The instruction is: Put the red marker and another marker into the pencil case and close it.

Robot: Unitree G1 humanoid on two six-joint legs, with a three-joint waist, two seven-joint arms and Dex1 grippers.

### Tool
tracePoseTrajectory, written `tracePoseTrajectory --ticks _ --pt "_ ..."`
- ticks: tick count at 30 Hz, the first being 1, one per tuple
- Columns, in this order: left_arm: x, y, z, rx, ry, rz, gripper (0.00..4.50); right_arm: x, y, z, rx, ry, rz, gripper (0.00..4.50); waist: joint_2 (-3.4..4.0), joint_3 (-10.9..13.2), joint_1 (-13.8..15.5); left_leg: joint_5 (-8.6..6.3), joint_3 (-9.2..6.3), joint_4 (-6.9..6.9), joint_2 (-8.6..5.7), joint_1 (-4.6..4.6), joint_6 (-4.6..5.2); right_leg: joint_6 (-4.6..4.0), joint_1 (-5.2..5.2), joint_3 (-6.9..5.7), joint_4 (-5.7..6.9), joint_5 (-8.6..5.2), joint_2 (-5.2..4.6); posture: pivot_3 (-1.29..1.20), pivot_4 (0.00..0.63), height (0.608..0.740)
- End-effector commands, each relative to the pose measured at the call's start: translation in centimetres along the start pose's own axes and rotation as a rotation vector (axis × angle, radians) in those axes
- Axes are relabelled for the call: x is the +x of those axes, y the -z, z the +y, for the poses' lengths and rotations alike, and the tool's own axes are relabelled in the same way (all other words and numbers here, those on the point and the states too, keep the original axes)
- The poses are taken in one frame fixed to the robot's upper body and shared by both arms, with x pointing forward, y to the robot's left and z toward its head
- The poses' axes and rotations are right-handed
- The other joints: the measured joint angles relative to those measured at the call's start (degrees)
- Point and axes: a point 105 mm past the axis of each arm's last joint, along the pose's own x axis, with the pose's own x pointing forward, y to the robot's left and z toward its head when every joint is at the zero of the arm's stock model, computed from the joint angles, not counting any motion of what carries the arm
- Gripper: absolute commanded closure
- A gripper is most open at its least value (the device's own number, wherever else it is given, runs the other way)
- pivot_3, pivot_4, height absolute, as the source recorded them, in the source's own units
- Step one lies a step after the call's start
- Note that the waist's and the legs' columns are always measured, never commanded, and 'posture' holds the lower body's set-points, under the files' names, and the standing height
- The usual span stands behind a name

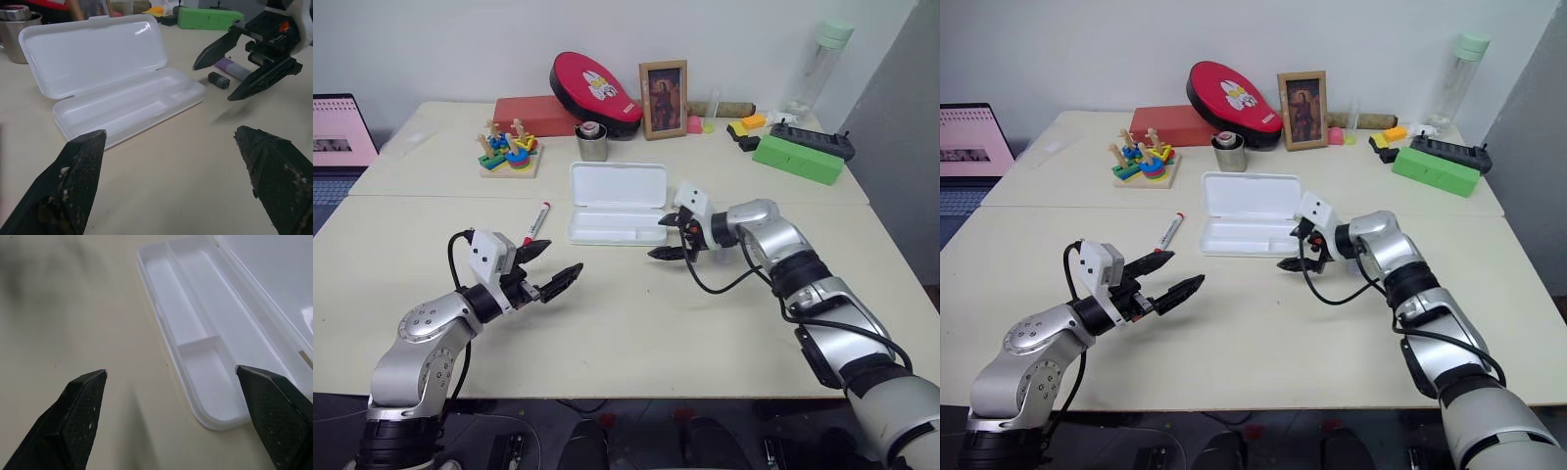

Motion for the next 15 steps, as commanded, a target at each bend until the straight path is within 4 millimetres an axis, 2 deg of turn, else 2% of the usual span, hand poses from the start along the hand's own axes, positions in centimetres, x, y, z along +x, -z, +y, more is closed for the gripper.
tracePoseTrajectory --ticks 1,6,15 --pt "0.0 -0.8 -0.4 0.02 0.001 -0.024 0.0 0.4 -1.0 -0.1 -0.042 -0.009 -0.015 0.05 0.01 0.0 0.0 0.0 0.0 0.0 0.0 0.01 0.0 0.0 0.0 0.0 0.0 0.0 0.0 0.0 0.15 0.74" --pt "0.2 -1.1 -0.4 0.019 -0.01 -0.03 0.0 1.9 -0.1 0.5 -0.057 -0.03 0.049 0.05 0.01 0.0 -0.1 0.0 0.0 0.01 0.0 0.04 0.0 0.0 0.0 0.0 0.06 0.0 0.0 0.0 0.15 0.74" --pt "0.2 -1.2 -0.7 0.017 -0.019 -0.039 0.0 3.2 0.6 -0.2 -0.04 0.059 0.132 0.05 0.02 0.0 -0.1 0.0 0.0 0.0 0.0 0.05 0.0 0.0 -0.01 0.0 0.08 0.0 0.01 0.0 0.15 0.74"
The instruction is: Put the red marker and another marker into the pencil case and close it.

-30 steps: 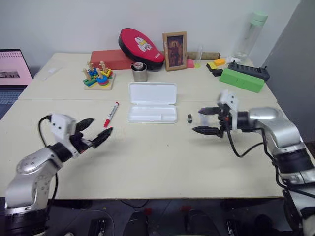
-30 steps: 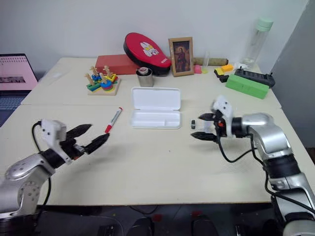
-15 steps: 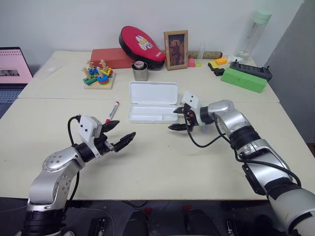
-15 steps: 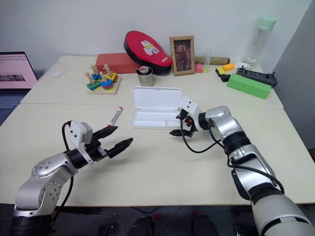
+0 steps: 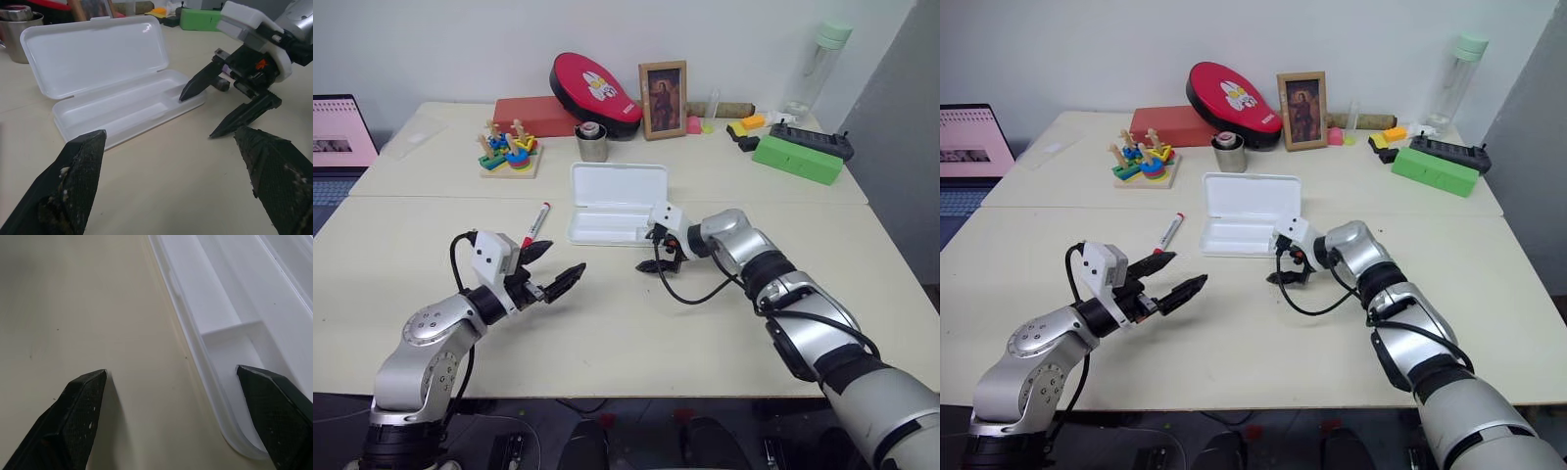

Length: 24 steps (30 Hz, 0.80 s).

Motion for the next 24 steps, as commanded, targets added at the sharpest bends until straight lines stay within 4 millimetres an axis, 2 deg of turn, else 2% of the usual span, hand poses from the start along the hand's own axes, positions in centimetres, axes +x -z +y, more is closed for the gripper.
tracePoseTrajectory --ticks 1,2,3,6,7,8,11,18,20,24 --pt "0.0 -1.2 -0.4 0.029 0.003 -0.041 0.0 -0.3 -1.2 -0.9 -0.022 0.039 -0.008 0.05 0.0 0.0 0.0 0.0 0.0 0.0 0.0 0.0 0.0 0.0 0.0 0.0 0.0 0.0 0.0 0.0 0.15 0.74" --pt "-0.1 -1.2 -0.4 0.03 0.002 -0.041 0.0 -0.3 -1.2 -0.9 -0.024 0.039 -0.006 0.42 0.01 0.0 0.0 0.0 0.0 0.0 0.0 0.0 0.0 0.0 0.0 0.0 0.0 0.0 0.0 0.0 0.15 0.74" --pt "-0.2 -1.2 -0.4 0.03 0.0 -0.041 0.0 -0.3 -1.2 -0.8 -0.028 0.032 -0.005 0.52 0.01 0.0 0.0 0.0 0.0 0.0 0.0 0.0 0.0 0.0 0.0 0.0 0.0 0.0 0.0 0.0 0.15 0.74" --pt "-0.5 -1.3 -0.3 0.031 -0.007 -0.04 0.0 -0.4 -1.3 -0.7 -0.036 0.015 -0.004 1.19 0.02 0.0 0.0 0.0 0.0 0.0 0.0 0.02 0.0 0.0 0.01 0.0 0.01 0.0 0.0 0.0 0.15 0.74" --pt "-0.6 -1.3 -0.3 0.031 -0.009 -0.04 0.0 -0.4 -1.3 -0.7 -0.038 0.011 -0.004 1.55 0.02 0.0 0.0 0.0 0.0 0.0 0.0 0.02 0.0 0.0 0.01 0.0 0.0 0.0 0.0 0.0 0.15 0.74" --pt "-0.6 -1.3 -0.3 0.031 -0.009 -0.04 0.0 -0.4 -1.3 -0.7 -0.04 0.009 -0.003 1.66 0.02 0.0 0.0 0.0 0.0 0.0 0.0 0.02 0.0 0.0 0.01 0.0 0.01 0.0 0.0 0.0 0.15 0.74" --pt "-0.7 -1.4 -0.5 0.03 -0.006 -0.041 0.0 -0.4 -1.3 -0.6 -0.04 0.005 -0.004 2.4 0.02 0.0 0.0 0.0 0.0 0.0 0.0 0.01 0.0 0.0 0.0 0.0 0.01 0.0 0.0 0.0 0.15 0.74" --pt "-0.8 -2.4 -1.0 -0.009 0.015 -0.088 0.0 -0.4 -1.4 -0.6 -0.042 -0.001 -0.008 4.26 0.01 0.0 0.0 0.0 0.0 0.0 0.0 0.01 0.0 0.0 0.01 0.0 0.01 0.0 0.0 0.0 0.15 0.74" --pt "-0.9 -2.6 -1.0 -0.018 0.017 -0.096 0.0 -0.4 -1.4 -0.6 -0.042 -0.002 -0.007 4.47 0.01 0.0 0.0 0.0 0.0 0.0 0.0 0.01 0.0 0.0 0.01 0.0 0.01 0.0 0.0 0.0 0.15 0.74" --pt "-1.0 -2.7 -0.8 -0.018 0.01 -0.091 0.0 -0.5 -1.5 -0.4 -0.066 -0.019 -0.016 4.47 0.02 0.0 0.0 0.0 0.0 0.0 0.0 0.03 0.0 0.0 0.02 0.0 0.02 0.0 0.0 0.0 0.15 0.74"
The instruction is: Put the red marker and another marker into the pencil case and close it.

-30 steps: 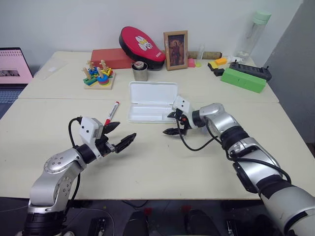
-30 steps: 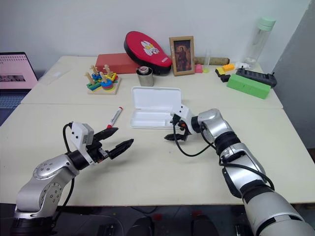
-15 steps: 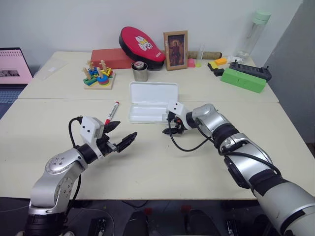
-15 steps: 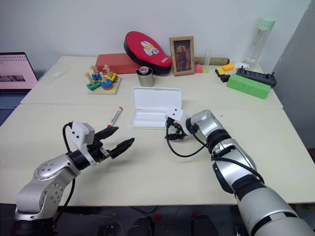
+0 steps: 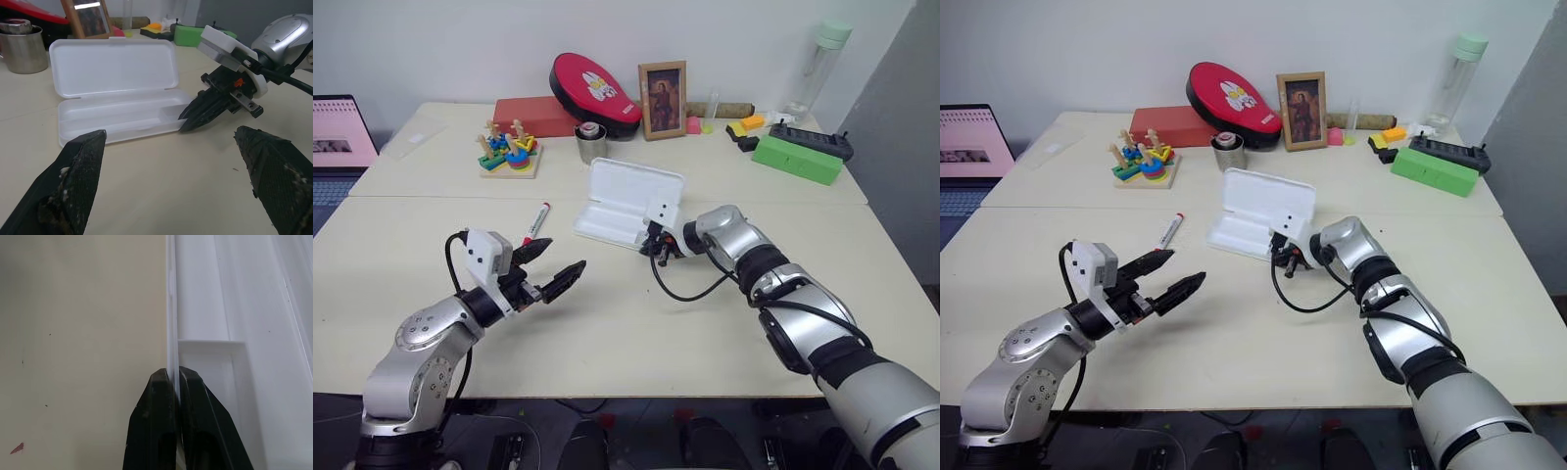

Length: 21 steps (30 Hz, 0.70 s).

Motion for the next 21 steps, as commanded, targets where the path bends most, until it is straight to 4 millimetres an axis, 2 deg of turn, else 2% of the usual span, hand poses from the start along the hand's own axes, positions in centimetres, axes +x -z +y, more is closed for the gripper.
tracePoseTrajectory --ticks 1,6,9,16,21 --pt "-0.3 -1.3 -0.1 0.031 -0.003 -0.035 0.0 -0.5 -1.0 -0.2 -0.054 -0.012 -0.033 4.47 0.0 0.0 0.0 0.0 0.0 0.0 0.0 0.0 0.0 0.0 0.0 0.0 0.0 0.0 0.0 0.0 0.15 0.74" --pt "-1.6 -1.1 -0.1 0.041 -0.005 -0.002 0.0 -1.8 -2.2 1.0 -0.2 -0.117 -0.13 4.47 0.0 0.0 -0.1 0.0 0.0 -0.02 0.0 -0.01 0.0 0.0 -0.01 0.0 -0.03 0.0 0.0 0.0 0.15 0.74" --pt "-2.8 -1.2 -0.3 0.016 -0.002 0.005 0.0 -2.8 -1.2 2.3 -0.261 -0.182 -0.137 4.47 0.02 0.0 0.0 -0.01 0.01 -0.02 0.0 -0.06 0.0 0.0 -0.02 0.0 -0.05 0.0 -0.01 0.0 0.15 0.74" --pt "-4.7 0.0 -0.8 -0.014 0.008 0.081 0.0 -4.4 2.5 6.4 -0.307 -0.277 -0.074 4.47 0.01 0.0 0.2 -0.01 0.0 0.02 0.0 0.01 -0.01 0.0 0.06 -0.01 -0.06 -0.01 -0.01 0.0 0.15 0.74" --pt "-5.2 0.4 -0.8 -0.024 0.014 0.105 0.0 -5.1 3.3 8.0 -0.255 -0.278 -0.061 4.47 0.01 0.0 0.1 -0.01 0.0 0.02 0.01 0.12 -0.01 0.01 0.18 0.0 -0.07 -0.02 -0.01 0.0 0.15 0.74"
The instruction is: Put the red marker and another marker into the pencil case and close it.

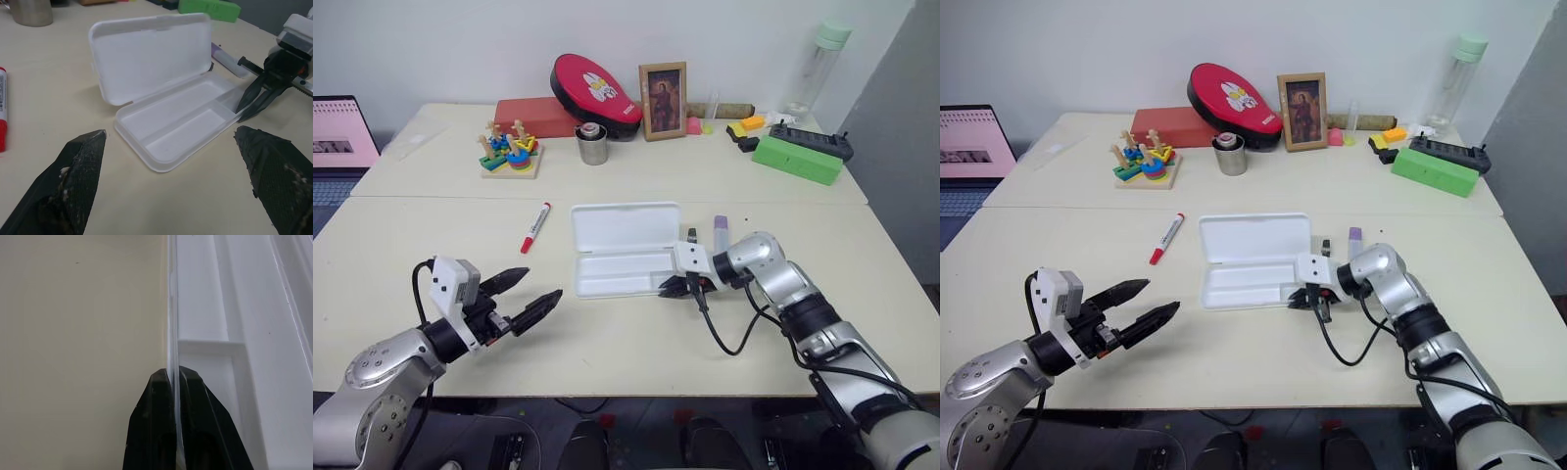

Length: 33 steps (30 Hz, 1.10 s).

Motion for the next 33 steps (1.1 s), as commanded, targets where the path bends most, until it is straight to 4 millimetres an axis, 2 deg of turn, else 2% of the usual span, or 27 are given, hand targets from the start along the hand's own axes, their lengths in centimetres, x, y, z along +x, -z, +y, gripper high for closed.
tracePoseTrajectory --ticks 1,9,17,25,26,27,33 --pt "-0.3 -1.2 -0.3 0.036 0.02 -0.026 0.0 -0.2 -1.1 0.8 -0.001 -0.002 -0.022 4.47 0.0 0.0 0.0 0.0 0.0 0.0 0.0 0.01 0.0 0.0 0.02 0.0 -0.02 0.0 0.0 0.0 0.15 0.74" --pt "-0.3 -1.2 -0.1 0.038 0.028 -0.019 0.0 0.0 -2.1 2.0 0.032 -0.005 -0.03 4.47 -0.05 0.0 0.0 0.0 0.0 0.01 0.0 0.03 0.0 0.0 0.06 0.0 -0.05 0.0 0.0 0.0 0.15 0.74" --pt "-0.1 -1.0 -0.3 0.031 0.039 -0.011 0.0 0.5 -2.1 3.2 0.068 -0.005 -0.021 4.47 -0.05 0.0 0.1 -0.01 0.0 0.0 0.0 0.02 -0.01 -0.01 0.05 0.0 -0.07 -0.02 0.0 0.0 0.15 0.74" --pt "0.0 -1.0 -0.6 0.028 0.049 -0.003 0.0 0.7 -2.5 3.0 0.091 0.023 -0.044 4.47 -0.06 0.0 0.1 -0.01 0.0 0.0 0.0 0.03 -0.01 0.0 0.05 0.0 -0.08 -0.02 0.0 0.0 0.15 0.74" --pt "0.0 -1.0 -0.6 0.028 0.05 -0.002 0.0 0.6 -2.6 2.9 0.093 0.024 -0.051 3.94 -0.07 0.0 0.1 -0.01 0.0 0.0 0.0 0.03 -0.01 0.0 0.05 0.0 -0.08 -0.02 0.0 0.0 0.15 0.74" --pt "0.1 -1.0 -0.6 0.028 0.052 -0.002 0.0 0.6 -2.8 2.9 0.092 0.024 -0.058 3.89 -0.07 0.0 0.1 -0.01 0.0 0.0 0.0 0.03 -0.01 -0.01 0.05 0.0 -0.08 -0.02 0.0 0.0 0.15 0.74" --pt "0.3 -1.2 -0.5 0.036 0.061 -0.002 0.0 -0.5 -4.4 2.4 0.101 0.038 -0.12 2.61 -0.07 0.0 0.1 -0.01 -0.01 0.0 0.0 0.02 -0.01 -0.01 0.04 0.0 -0.08 -0.02 0.0 0.0 0.15 0.74"
